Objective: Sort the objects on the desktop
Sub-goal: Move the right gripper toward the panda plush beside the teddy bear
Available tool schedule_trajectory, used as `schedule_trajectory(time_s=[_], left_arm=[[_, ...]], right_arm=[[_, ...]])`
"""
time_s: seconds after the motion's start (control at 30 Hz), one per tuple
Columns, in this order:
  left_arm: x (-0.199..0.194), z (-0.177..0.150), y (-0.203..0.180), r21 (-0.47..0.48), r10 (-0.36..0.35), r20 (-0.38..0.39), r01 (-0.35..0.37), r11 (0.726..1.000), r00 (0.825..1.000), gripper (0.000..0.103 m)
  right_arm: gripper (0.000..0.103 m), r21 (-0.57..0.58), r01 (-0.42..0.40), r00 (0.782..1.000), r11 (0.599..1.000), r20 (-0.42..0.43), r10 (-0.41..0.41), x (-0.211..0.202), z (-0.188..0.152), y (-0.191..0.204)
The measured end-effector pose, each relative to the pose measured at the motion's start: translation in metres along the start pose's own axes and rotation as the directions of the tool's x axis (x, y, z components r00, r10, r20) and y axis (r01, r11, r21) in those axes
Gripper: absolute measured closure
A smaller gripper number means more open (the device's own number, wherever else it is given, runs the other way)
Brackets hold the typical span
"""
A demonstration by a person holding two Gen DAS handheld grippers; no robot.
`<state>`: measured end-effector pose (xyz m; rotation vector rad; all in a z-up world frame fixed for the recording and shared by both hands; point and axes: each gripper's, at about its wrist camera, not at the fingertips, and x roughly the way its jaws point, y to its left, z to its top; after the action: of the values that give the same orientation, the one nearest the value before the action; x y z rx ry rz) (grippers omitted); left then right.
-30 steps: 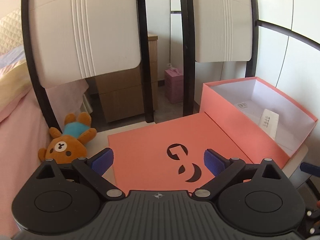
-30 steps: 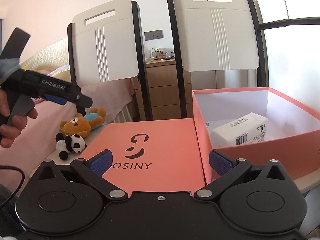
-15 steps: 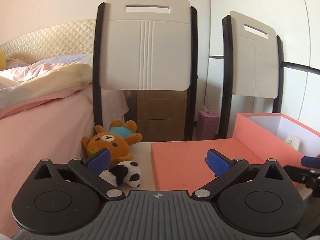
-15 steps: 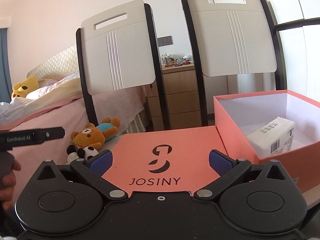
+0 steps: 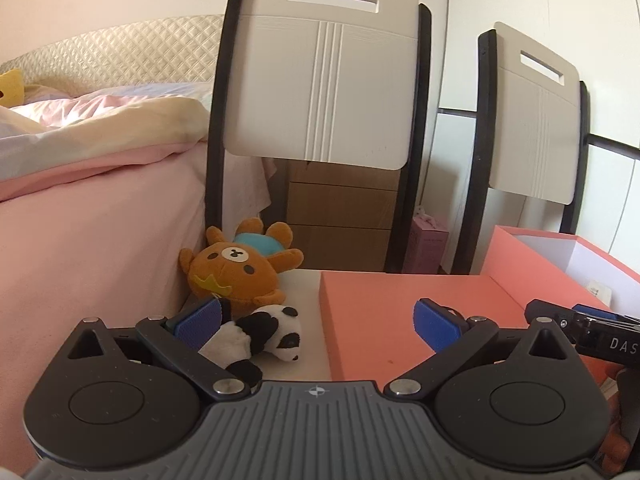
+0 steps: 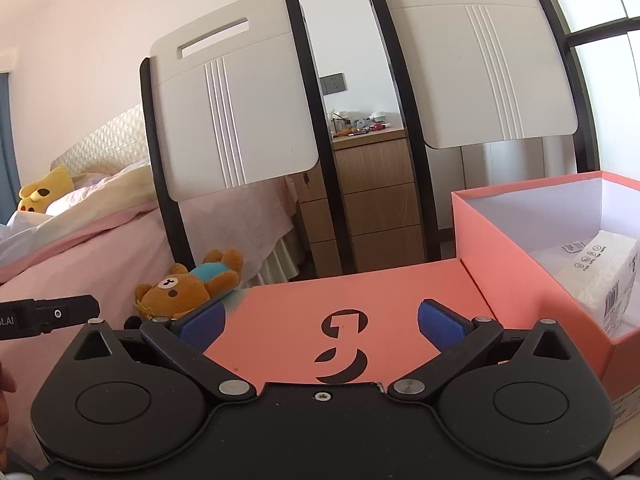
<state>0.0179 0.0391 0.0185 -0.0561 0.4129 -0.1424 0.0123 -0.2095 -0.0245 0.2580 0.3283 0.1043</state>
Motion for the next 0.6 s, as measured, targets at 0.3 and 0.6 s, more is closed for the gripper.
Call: schedule_trajectory(time_s=[0.3,0.6], left_arm=[[0.001,0.0,-0.001,0.015,-0.01,-0.004,0.01,1.0,1.0,0.0],[-0.004,-0.001,-0.002,0.012,-0.006,0.012,0.006,1.0,1.0,0.0]], right_arm=[[0.0,0.071,0.002,1.0,0.997,-0.008,-0.002,0.007,0.0,-0.004],[0.0,0.055,-0.103,0.993,0.993,-0.05,0.105,0.011,0.009,-0.003]])
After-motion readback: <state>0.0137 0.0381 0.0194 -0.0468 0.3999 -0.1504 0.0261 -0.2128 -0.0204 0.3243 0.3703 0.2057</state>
